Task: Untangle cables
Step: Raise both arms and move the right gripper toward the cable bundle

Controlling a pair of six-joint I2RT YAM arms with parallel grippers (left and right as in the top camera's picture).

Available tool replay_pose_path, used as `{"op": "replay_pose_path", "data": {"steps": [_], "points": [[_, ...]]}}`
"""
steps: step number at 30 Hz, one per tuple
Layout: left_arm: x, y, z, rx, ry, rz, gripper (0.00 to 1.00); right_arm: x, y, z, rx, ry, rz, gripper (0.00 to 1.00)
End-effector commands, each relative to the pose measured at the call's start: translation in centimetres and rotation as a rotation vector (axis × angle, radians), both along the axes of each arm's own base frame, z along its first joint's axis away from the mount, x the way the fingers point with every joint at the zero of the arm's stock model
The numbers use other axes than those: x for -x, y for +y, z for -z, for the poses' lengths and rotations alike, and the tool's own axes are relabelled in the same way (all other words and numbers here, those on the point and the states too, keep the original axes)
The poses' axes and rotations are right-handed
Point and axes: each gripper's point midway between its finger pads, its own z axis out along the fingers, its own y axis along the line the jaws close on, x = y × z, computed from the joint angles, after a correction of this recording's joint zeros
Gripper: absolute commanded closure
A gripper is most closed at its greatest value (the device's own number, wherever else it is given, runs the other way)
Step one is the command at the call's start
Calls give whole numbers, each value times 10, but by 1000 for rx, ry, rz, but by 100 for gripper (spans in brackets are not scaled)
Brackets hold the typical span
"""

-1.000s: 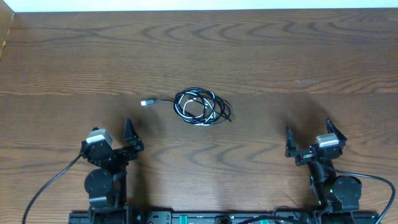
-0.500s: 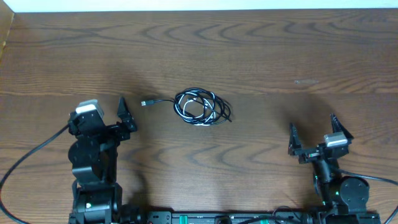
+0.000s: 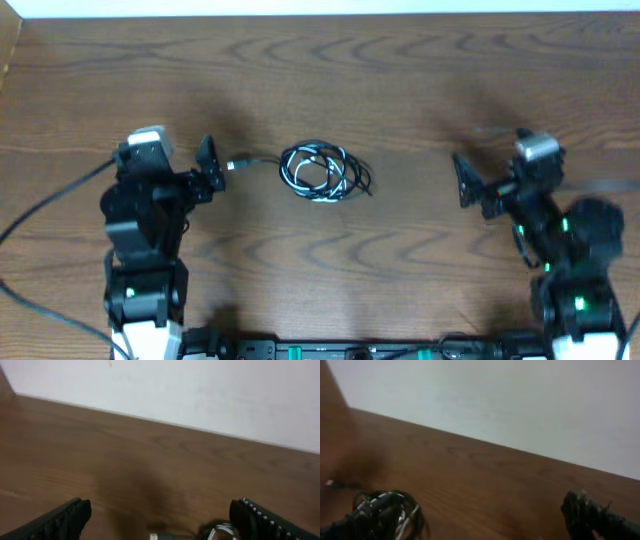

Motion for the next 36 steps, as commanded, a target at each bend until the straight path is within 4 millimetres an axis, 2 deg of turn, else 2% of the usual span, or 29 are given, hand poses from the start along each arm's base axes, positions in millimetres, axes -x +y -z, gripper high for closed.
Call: {"op": "replay_pose_path", "data": {"steps": [1,8,14,17,20,23,26,30,34,36], "points": [[-11,-13,-15,13,37,80,5,-13,19,-17,-33,70,-106,1],[-20,-25,-15,1,296,145,6,-49,29,-30,-41,266,-145,1],[-20,-35,-7,-5,475,190,5,-68,31,-26,-44,417,-148,1],[-21,-37,-4,-5,492,198,6,-74,42,-25,-71,468,-206,1],[-22,-37,-5,-1,489,198,6,-80,51,-28,-95,445,-267,1],[-21,-41,-5,14,492,211,5,-86,49,-26,-89,438,-247,1],[-18,-58,-8,72,481,298,5,-83,69,-25,-148,462,-333,1],[-20,-54,-6,85,489,281,6,-83,95,1,-119,524,-400,5],[-22,-29,5,206,543,131,7,-78,134,35,-64,592,-499,10],[-21,-18,12,241,573,82,7,-75,147,51,-51,631,-526,11]]}}
